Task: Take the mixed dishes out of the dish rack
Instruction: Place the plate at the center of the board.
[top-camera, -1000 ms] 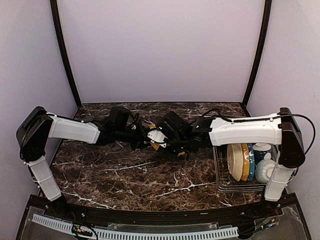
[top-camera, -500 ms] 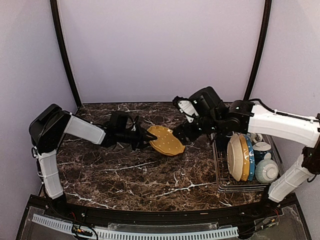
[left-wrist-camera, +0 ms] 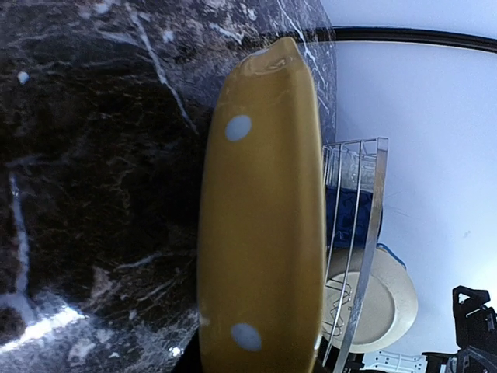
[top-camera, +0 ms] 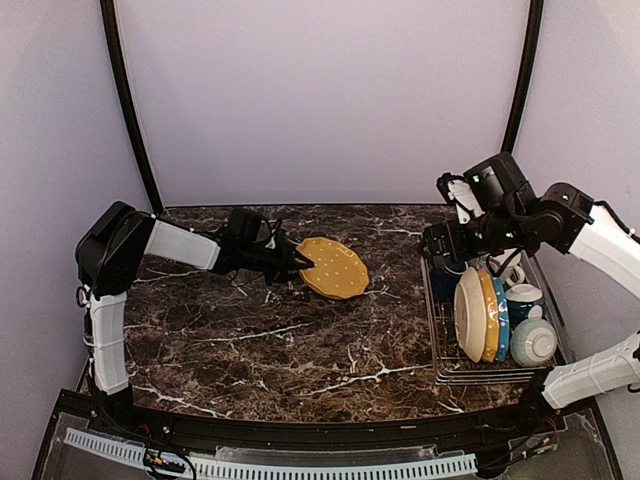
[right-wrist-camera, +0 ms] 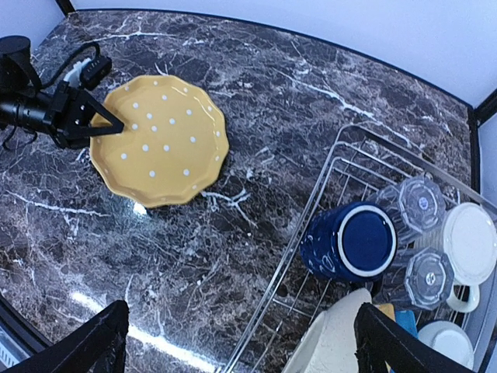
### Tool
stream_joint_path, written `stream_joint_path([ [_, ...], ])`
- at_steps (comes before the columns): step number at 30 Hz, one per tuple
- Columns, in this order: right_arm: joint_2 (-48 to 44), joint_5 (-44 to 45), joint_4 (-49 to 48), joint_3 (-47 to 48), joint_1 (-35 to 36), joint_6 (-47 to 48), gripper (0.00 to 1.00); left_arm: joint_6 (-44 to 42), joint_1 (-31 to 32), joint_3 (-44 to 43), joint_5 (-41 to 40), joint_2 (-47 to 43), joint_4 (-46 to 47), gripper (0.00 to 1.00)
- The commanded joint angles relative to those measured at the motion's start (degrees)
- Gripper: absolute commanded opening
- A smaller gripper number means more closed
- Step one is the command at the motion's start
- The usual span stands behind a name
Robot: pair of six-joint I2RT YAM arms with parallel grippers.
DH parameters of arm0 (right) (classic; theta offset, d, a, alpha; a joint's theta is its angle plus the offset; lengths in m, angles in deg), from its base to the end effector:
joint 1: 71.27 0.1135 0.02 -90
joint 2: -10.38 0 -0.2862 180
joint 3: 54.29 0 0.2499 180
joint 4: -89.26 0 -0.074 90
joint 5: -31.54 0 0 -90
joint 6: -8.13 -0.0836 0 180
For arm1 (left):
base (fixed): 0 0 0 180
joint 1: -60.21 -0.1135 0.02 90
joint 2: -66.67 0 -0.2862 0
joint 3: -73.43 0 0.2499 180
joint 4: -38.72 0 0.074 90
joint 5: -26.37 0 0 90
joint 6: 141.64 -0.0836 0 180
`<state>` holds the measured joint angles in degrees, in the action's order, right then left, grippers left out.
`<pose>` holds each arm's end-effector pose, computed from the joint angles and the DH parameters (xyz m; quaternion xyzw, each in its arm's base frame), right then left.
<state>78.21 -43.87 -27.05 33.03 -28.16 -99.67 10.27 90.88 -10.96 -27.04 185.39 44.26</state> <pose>0.2032 0.1614 0.3539 -0.1520 0.9024 0.0948 0.3920 0.3940 -0.2916 0.1556 -0.0661 0.8300 -0.5361 0.1387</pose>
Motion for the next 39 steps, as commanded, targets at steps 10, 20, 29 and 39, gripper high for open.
stream_joint_path([
  [10,-5.34,-6.71,3.53,-2.21,-8.08,-3.07,0.99,-1.61,-13.55,3.66,1.18,-2.86,1.88,0.01],
  [20,-5.87,-12.41,2.05,-2.85,-12.90,-1.23,0.99,-5.46,-21.02,1.18,1.72,-0.39,-0.43,0.01],
  [29,-5.53,-7.83,7.46,-3.19,-13.76,-0.57,0.99,-11.81,-21.05,-6.63,-4.30,2.33,-13.73,0.30],
  [39,-7.87,-22.75,10.17,-2.26,-13.59,-1.88,0.99,-21.10,-20.48,-4.19,-14.28,-3.69,-26.69,0.89],
])
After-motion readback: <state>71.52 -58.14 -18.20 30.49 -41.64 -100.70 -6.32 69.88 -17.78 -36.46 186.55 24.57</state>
